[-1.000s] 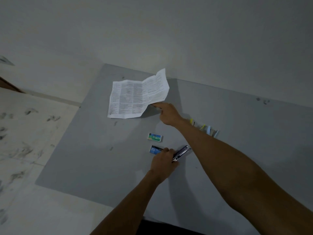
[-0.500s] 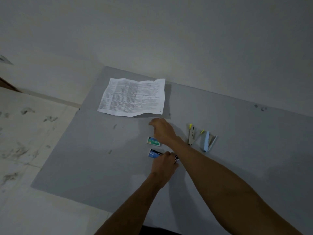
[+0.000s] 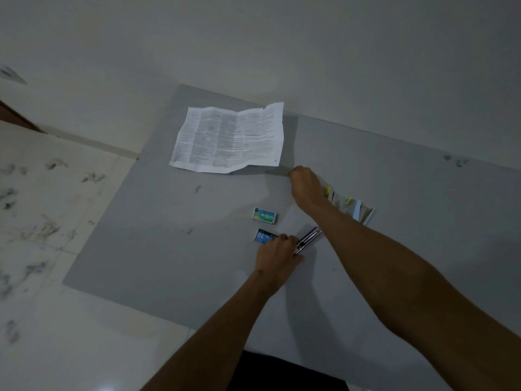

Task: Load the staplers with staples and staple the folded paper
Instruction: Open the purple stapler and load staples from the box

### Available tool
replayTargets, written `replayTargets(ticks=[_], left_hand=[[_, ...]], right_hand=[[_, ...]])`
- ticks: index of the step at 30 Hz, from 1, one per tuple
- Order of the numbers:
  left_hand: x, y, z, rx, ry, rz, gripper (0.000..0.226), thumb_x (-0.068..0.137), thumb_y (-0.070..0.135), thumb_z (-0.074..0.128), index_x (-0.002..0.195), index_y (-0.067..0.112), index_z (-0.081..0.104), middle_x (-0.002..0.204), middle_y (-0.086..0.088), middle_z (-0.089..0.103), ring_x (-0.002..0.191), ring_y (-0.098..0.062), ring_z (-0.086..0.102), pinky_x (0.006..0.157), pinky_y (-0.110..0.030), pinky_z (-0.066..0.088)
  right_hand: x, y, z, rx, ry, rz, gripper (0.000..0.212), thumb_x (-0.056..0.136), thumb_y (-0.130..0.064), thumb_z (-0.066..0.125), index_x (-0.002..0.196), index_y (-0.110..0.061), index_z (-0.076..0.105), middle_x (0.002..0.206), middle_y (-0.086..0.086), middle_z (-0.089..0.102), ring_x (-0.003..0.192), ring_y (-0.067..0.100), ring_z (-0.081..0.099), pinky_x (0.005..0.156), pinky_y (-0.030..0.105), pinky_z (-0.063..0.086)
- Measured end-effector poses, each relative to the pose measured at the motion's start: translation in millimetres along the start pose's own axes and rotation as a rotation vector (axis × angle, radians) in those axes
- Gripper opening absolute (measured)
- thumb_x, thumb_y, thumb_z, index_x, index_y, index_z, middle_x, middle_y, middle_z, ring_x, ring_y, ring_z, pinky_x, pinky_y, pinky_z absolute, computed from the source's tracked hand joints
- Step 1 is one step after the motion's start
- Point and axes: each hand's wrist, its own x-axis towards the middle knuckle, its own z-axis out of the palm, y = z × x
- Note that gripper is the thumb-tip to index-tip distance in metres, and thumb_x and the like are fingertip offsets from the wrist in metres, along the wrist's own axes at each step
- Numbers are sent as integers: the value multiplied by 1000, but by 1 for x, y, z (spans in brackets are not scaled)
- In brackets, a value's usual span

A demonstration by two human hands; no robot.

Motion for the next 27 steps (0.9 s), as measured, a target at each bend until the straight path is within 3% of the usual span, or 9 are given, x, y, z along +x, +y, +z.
replayTargets(ticks=[9,14,17,22,27], left_hand=[[-3,2,-3,48,28,-8,37,87,38,61,113,12,58,110,-9,63,99,-27,62,75,-35,47],[-5,6,-8,69,11,-11,33,88,37,60,108,11,59,111,-10,62,100,-28,61,75,-35,45],[-7,9,-9,81,2,-2,31,88,37,59,105,11,59,107,-10,63,96,-27,61,74,-35,46],[-9,11,-8,107,-13,-3,31,92,37,51,100,8,58,105,-13,63,96,-31,61,74,-38,48],[-13,15,-3,129,-19,53,37,92,44,51,101,9,60,102,-12,63,93,-31,61,73,-38,48]], right_hand=[[-37,5,-8,8,13,0,26,76,20,42,85,7,63,95,27,60,87,36,60,61,33,35],[-64,26,-33,97,60,104,25,79,13,46,95,7,65,94,23,61,85,35,59,67,37,45],[-89,39,-45,125,92,173,19,80,10,49,90,8,64,90,25,62,85,36,60,63,34,36],[-143,61,-42,167,118,284,10,84,-2,55,84,1,65,87,24,67,85,39,63,67,36,45],[-187,72,-23,152,77,433,13,89,-13,56,95,-8,66,97,14,67,90,33,63,72,35,49]])
